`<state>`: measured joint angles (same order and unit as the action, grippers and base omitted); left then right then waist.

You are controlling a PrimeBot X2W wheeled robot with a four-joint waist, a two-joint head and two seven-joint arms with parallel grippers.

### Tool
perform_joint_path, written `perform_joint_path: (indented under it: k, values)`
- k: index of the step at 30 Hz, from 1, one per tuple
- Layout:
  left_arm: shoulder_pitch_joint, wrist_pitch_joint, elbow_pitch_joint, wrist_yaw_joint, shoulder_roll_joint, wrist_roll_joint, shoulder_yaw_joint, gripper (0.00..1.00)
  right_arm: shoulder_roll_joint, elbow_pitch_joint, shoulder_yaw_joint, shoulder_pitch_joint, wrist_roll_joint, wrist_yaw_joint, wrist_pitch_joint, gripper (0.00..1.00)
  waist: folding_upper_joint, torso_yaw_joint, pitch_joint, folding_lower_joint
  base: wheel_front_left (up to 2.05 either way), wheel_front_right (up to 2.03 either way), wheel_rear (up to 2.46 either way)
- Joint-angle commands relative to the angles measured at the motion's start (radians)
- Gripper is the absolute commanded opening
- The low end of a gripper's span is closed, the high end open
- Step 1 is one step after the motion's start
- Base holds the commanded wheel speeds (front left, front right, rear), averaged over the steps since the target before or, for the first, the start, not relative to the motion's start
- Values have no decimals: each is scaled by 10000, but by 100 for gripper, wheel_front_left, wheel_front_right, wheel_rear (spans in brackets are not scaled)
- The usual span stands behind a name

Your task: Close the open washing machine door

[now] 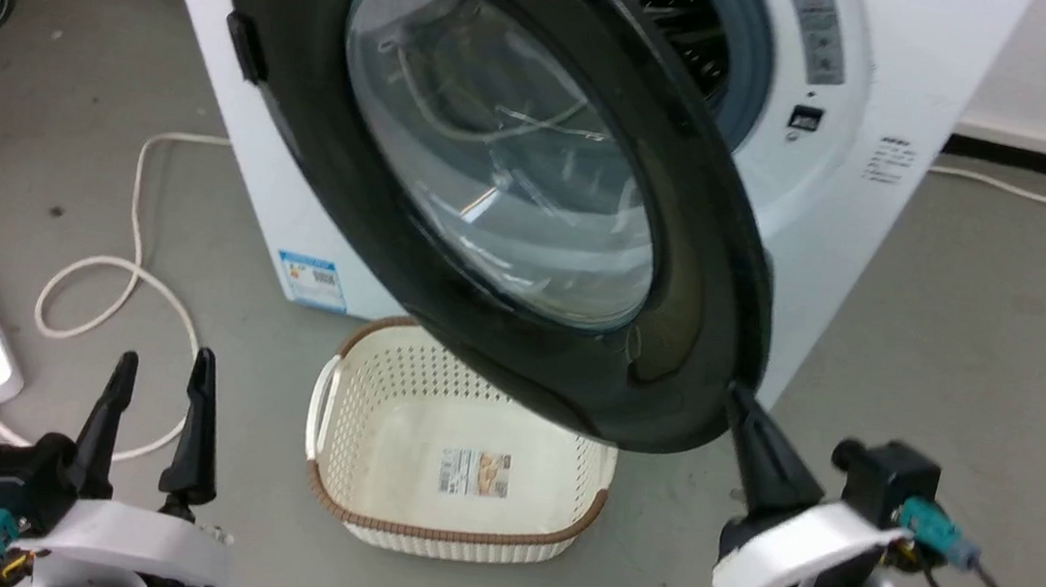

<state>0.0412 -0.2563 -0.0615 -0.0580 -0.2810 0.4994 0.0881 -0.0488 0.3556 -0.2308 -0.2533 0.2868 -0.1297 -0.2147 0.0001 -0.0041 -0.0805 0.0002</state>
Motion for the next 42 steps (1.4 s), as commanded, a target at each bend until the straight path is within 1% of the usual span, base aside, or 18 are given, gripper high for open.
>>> perform_joint_path:
  k: [1, 5, 10, 11, 12, 19, 25, 26, 27, 34, 39, 42]
  values:
    - [149, -54, -30, 80, 52, -82, -51, 100, -14, 189, 105, -277, 8, -10, -96, 0, -1, 107, -133, -2, 0, 0, 0]
    - [265, -54, -65, 228, 145, -181, -189, 100, -14, 755, 683, -863, -75, -10, -282, 0, -1, 187, -356, -2, 0, 0, 0]
    - [538, -54, -45, 457, 248, -322, -270, 100, -14, 1229, 1695, -1691, -412, -10, -402, 0, -1, 323, -756, -2, 0, 0, 0]
    - [620, -54, -35, 507, 276, -347, -280, 100, -14, 1324, 1896, -1884, -541, -10, -414, 0, -1, 364, -842, -2, 0, 0, 0]
    - [870, -54, 13, 664, 353, -411, -318, 100, -14, 1601, 2466, -2523, -961, -10, -435, 0, -1, 505, -1172, -2, 0, 0, 0]
    - [1469, -55, 127, 1055, 466, -539, -514, 100, -14, 2381, 3695, -4259, -1956, -10, -456, 0, -1, 830, -2063, -2, 0, 0, 0]
    - [1835, -55, 255, 1303, 599, -677, -709, 100, -14, 2892, 4765, -5512, -2685, -10, -466, 0, -1, 1061, -2624, -2, 0, 0, 0]
    - [1963, -55, 278, 1405, 674, -750, -809, 100, -14, 2940, 5198, -5991, -3013, -10, -468, 0, -1, 1134, -2813, -2, 0, 0, 0]
    - [1990, -55, 278, 1435, 696, -773, -845, 100, -14, 2942, 5356, -6131, -3094, -10, -468, 0, -1, 1147, -2861, -2, 0, 0, 0]
    - [2080, -55, 190, 1622, 863, -891, -1041, 100, -14, 2949, 6037, -6852, -3482, -10, -469, 0, -1, 1208, -3064, -2, 0, 0, 0]
    - [2011, -55, 85, 1691, 926, -994, -1169, 100, -14, 2820, 6035, -6859, -3402, -10, -470, 0, -1, 1112, -2876, -2, 0, 0, 0]
    - [1855, -55, 28, 1715, 972, -1131, -1292, 100, -14, 2317, 5796, -6468, -3094, -10, -470, 0, -1, 955, -2454, -2, 0, 0, 0]
